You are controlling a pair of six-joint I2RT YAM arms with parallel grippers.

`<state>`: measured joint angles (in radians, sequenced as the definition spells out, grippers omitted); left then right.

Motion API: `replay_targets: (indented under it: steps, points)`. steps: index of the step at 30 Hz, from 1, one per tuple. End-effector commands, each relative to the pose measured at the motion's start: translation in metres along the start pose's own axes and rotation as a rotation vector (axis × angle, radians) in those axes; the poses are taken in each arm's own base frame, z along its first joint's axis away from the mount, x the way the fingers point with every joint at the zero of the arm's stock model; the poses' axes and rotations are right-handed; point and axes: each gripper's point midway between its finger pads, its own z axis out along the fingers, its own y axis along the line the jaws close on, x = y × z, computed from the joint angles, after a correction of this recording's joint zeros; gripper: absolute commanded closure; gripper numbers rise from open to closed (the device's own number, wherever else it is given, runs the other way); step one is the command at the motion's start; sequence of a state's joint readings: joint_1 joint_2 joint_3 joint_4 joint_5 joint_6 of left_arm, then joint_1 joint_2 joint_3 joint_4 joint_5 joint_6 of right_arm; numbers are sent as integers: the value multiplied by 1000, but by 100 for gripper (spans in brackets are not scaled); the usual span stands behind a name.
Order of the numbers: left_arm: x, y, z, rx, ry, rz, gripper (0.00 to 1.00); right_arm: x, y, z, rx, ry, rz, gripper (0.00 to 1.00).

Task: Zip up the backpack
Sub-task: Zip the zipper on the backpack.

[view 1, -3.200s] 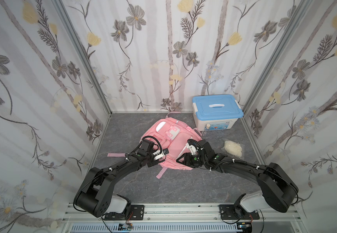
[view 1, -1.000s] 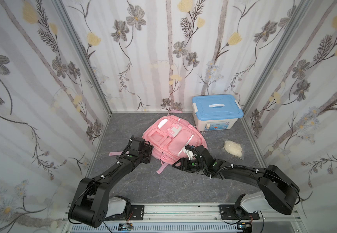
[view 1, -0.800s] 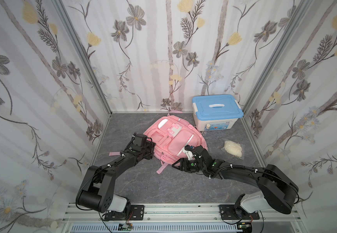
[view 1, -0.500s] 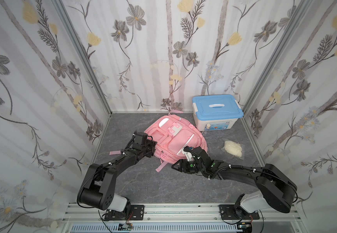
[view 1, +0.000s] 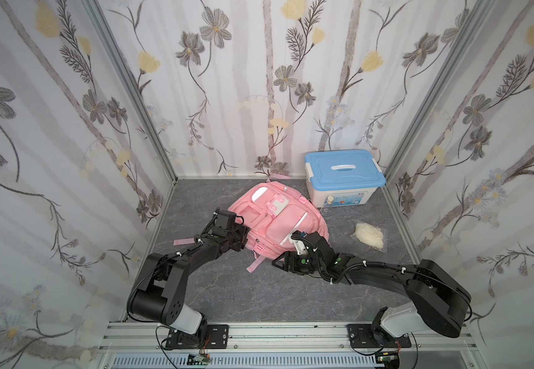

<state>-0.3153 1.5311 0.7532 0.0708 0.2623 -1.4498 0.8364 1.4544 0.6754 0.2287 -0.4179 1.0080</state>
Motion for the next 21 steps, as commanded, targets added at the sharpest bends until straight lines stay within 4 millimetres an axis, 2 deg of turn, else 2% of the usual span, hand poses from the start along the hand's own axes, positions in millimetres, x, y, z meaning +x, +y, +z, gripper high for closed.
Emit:
replay_targets:
  steps: [1, 3, 5, 10, 11, 16, 21]
  points:
    - [-4, -18, 3, 50, -16, 25, 50, -4, 2, -2, -5, -26, 5, 32]
    - [-3, -22, 6, 58, -14, 38, 52, -3, 0, 0, 1, -21, 7, 32]
    - [-2, -22, 10, 51, -6, 44, 59, -4, 0, 2, 2, -21, 4, 32]
    - [2, -10, 24, 31, 25, 50, 97, -13, 11, 13, -13, -18, -25, 33]
    - [3, -8, 28, 31, 34, 52, 100, -16, 14, 16, -19, -19, -31, 33]
    - [12, -5, 35, 34, 58, 47, 100, -30, 19, 36, -51, -50, -9, 35]
    - [22, -21, 22, 69, 80, 36, 100, -42, 13, 52, -26, -83, -26, 40]
